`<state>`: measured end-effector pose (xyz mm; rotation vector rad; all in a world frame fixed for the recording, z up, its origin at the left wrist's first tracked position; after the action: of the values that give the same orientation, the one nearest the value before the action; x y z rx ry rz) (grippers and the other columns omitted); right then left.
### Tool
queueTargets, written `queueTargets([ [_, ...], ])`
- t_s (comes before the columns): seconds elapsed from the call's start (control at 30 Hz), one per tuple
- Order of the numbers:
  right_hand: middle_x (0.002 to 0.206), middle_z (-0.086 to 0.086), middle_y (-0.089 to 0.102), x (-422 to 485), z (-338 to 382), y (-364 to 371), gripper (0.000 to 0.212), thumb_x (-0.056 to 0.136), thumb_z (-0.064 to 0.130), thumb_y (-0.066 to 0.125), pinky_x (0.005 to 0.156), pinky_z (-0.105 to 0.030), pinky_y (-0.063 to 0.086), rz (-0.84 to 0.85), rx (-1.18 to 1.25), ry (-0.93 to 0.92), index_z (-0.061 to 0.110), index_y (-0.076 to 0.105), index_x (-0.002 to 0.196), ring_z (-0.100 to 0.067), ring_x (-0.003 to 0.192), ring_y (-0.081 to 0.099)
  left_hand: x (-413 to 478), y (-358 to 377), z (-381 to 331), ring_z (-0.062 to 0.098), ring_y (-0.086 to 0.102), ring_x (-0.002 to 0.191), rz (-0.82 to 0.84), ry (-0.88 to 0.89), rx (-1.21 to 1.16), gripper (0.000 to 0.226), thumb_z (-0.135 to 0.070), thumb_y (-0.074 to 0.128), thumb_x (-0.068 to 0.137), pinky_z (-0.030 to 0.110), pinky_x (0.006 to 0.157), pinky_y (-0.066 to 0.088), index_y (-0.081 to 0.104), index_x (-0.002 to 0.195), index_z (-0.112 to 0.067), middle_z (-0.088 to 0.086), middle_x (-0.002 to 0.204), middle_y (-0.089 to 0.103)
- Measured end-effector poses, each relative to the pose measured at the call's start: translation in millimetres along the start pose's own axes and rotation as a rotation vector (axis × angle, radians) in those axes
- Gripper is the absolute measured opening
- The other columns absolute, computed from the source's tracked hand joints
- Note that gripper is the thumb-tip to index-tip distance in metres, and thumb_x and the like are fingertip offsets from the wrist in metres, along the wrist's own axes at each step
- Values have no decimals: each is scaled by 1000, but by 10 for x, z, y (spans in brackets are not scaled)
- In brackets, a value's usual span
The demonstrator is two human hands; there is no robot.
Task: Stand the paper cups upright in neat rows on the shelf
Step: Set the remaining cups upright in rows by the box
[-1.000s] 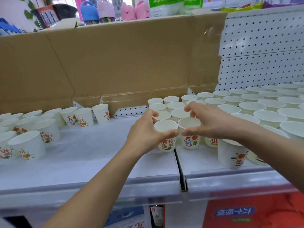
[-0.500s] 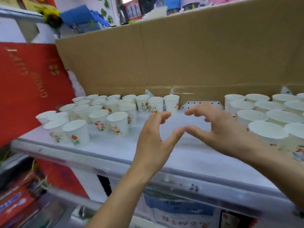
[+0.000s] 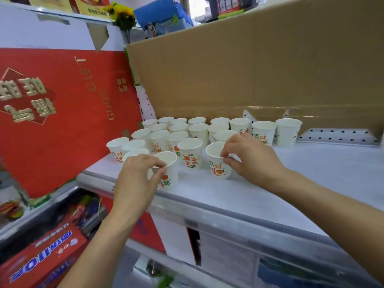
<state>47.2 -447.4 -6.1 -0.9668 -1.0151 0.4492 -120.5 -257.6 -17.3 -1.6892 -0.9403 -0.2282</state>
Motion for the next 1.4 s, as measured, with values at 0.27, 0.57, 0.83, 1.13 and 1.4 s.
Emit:
queueTargets([
  [0.27, 102, 11, 60, -483, -142, -441, 12, 90, 32, 62, 63, -32, 43, -162, -33, 3, 29, 72, 97, -14, 99, 47, -47, 112, -651, 4, 43, 103, 15, 102, -265, 5, -29, 74, 80, 25, 85, 34, 72, 84, -33, -15, 103, 59],
  [0.57, 85, 5, 61, -1988, -816, -1457, 4, 83, 20, 71, 51, -35, 46, -329, -164, 188, 20, 74, 86, -16, 79, 55, -492, 564, -2439, 6, 51, 86, 215, 360, -499, 6, -38, 72, 76, 29, 75, 47, 67, 79, -38, -20, 82, 56],
  [0.83, 83, 8, 57, -3054, -1343, -2248, 5, 81, 22, 69, 50, -32, 44, -339, -296, 328, 24, 72, 86, -10, 75, 48, -982, 727, -3818, 9, 50, 81, 276, 614, -613, 10, -40, 73, 79, 40, 77, 46, 74, 80, -30, -14, 76, 57],
  [1.13, 87, 5, 59, -3362, -1596, -2449, 6, 84, 24, 68, 56, -41, 48, -168, -354, 355, 24, 73, 88, -19, 86, 54, -1156, 948, -4331, 6, 45, 80, 254, 648, -448, 15, -46, 69, 81, 29, 75, 37, 74, 85, -32, -15, 77, 56],
  [1.4, 98, 9, 57, -3387, -1741, -2530, 13, 91, 27, 59, 73, -40, 48, -37, -285, 377, 27, 70, 97, -14, 97, 51, -1208, 938, -4364, 6, 45, 80, 234, 607, -377, 20, -50, 69, 79, 27, 73, 38, 75, 88, -33, -17, 79, 56],
])
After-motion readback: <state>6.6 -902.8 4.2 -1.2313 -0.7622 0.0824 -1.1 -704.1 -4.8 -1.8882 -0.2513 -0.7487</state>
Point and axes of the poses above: each hand's wrist, its own x-axis towards the middle knuckle, its own y-axis out of the palm, z = x × y, the point moved 3 cm from there along x, towards the middle knuckle
